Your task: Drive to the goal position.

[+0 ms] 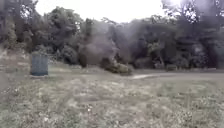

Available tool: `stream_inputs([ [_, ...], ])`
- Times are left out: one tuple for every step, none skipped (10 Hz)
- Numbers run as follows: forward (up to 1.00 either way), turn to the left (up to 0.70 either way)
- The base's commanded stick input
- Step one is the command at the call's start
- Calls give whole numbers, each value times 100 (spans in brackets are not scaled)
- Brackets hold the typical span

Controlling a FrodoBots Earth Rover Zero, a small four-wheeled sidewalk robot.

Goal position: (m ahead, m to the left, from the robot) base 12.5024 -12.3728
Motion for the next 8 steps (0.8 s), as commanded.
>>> stream_inputs([
  [50,0],
  [50,0],
  [50,0],
  [50,0],
  [50,0],
  [50,0],
  [50,0],
  [50,0],
])
